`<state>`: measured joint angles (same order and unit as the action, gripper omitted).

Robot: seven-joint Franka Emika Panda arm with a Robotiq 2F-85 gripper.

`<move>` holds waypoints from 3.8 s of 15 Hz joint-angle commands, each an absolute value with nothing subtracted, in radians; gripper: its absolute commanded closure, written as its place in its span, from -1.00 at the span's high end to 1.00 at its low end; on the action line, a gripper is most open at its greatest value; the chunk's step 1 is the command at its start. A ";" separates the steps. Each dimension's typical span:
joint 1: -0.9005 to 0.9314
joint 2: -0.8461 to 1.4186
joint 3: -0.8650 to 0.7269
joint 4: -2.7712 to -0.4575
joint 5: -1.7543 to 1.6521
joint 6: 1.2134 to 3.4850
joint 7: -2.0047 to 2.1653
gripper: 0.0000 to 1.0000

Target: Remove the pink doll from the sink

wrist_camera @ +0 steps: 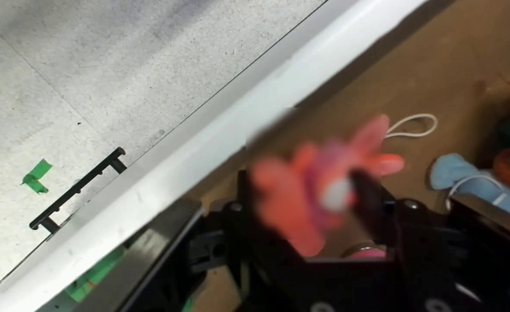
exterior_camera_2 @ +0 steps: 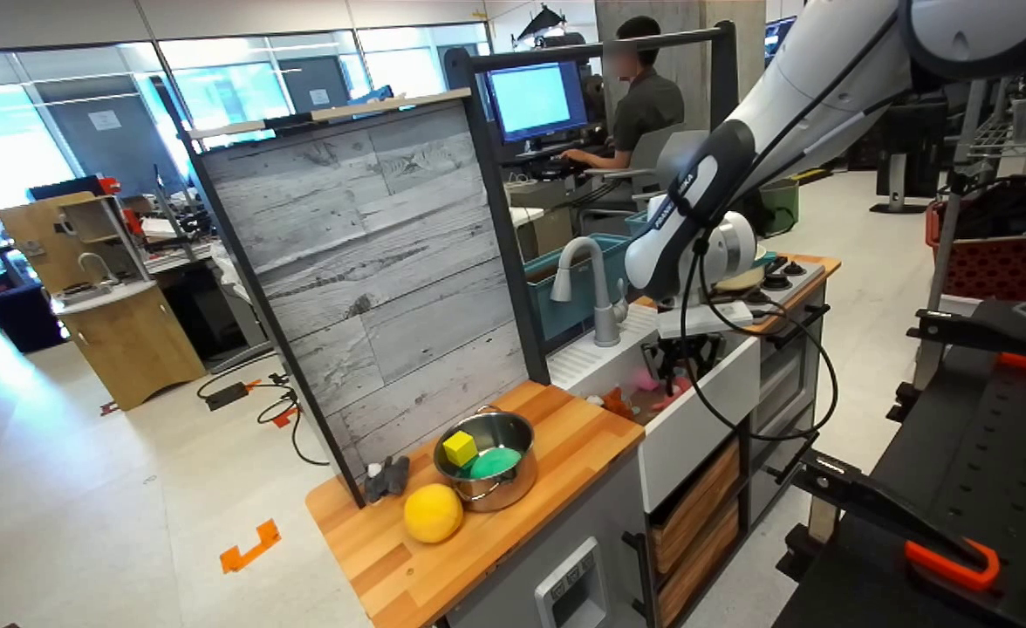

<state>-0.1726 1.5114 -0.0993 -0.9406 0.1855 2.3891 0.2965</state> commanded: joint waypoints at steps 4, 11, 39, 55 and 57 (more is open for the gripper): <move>-0.165 1.505 -0.112 -0.944 0.166 2.374 0.355 -0.86; -0.277 1.490 -0.001 -0.896 0.209 2.320 0.168 -0.94; -0.347 0.876 0.314 -1.798 0.237 2.607 -0.491 -0.95; 0.013 0.996 0.118 -1.750 0.130 3.025 -0.082 -0.12; 0.022 0.998 0.097 -1.740 0.129 3.013 -0.057 0.16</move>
